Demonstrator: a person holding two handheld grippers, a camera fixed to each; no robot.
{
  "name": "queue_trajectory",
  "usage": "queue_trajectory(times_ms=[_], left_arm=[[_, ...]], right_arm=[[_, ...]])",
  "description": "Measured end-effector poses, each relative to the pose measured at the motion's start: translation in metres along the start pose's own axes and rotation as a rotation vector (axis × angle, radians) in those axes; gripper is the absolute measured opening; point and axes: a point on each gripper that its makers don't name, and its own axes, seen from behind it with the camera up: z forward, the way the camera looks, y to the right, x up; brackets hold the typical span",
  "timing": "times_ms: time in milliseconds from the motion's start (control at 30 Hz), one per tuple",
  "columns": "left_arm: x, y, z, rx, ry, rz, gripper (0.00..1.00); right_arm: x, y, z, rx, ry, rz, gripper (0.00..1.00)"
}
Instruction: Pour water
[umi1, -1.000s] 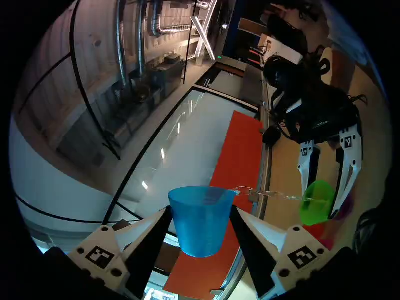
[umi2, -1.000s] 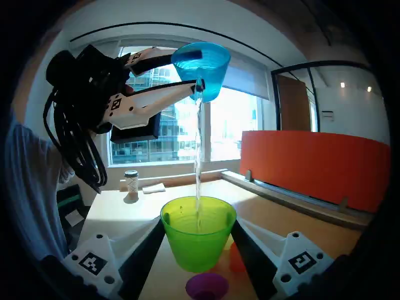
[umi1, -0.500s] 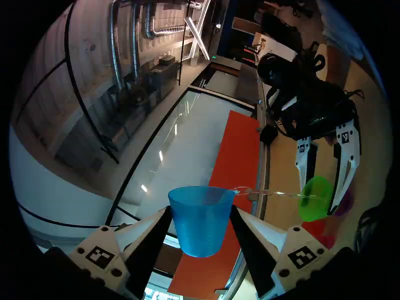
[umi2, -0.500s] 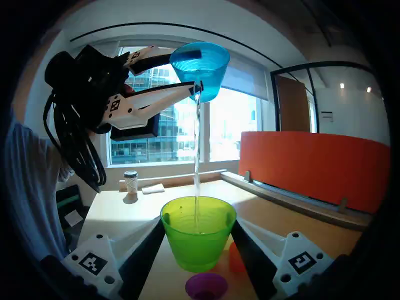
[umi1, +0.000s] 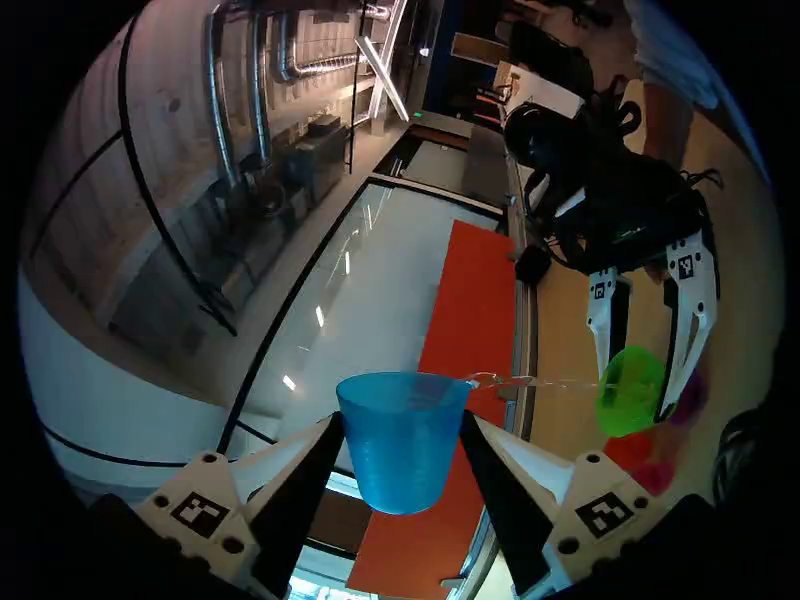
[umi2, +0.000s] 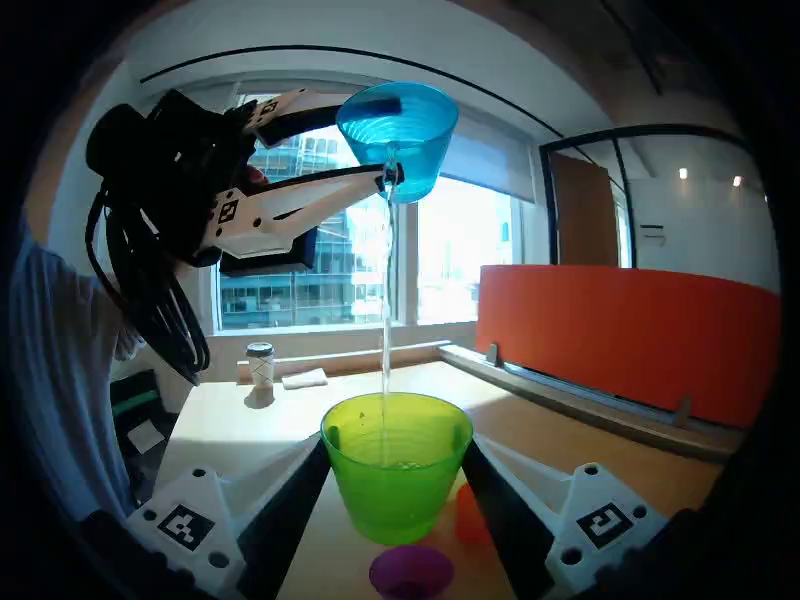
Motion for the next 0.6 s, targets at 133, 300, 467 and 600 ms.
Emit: queue_trajectory(times_ms=[133, 300, 467, 600], left_arm=[[-0.0001, -0.0007, 0.0012, -0.001, -0.002, 0.013, 0.83], [0.0011, -0.0018, 0.0021, -0.003, -0.002, 0.034, 0.83], [0.0022, -0.002, 0.0045, 0.0, -0.002, 0.054, 0.83], [0.003, -0.002, 0.0076, 0.002, -0.002, 0.071, 0.83]], right_arm=[[0.0003, -0.0003, -0.0004, -0.001, 0.001, 0.0, 0.9], [0.0005, 0.001, -0.0006, -0.003, 0.003, -0.001, 0.9], [0.0006, 0.0018, -0.0012, -0.005, 0.004, -0.002, 0.9], [0.0016, 0.0017, -0.0005, -0.005, 0.004, -0.001, 0.89]])
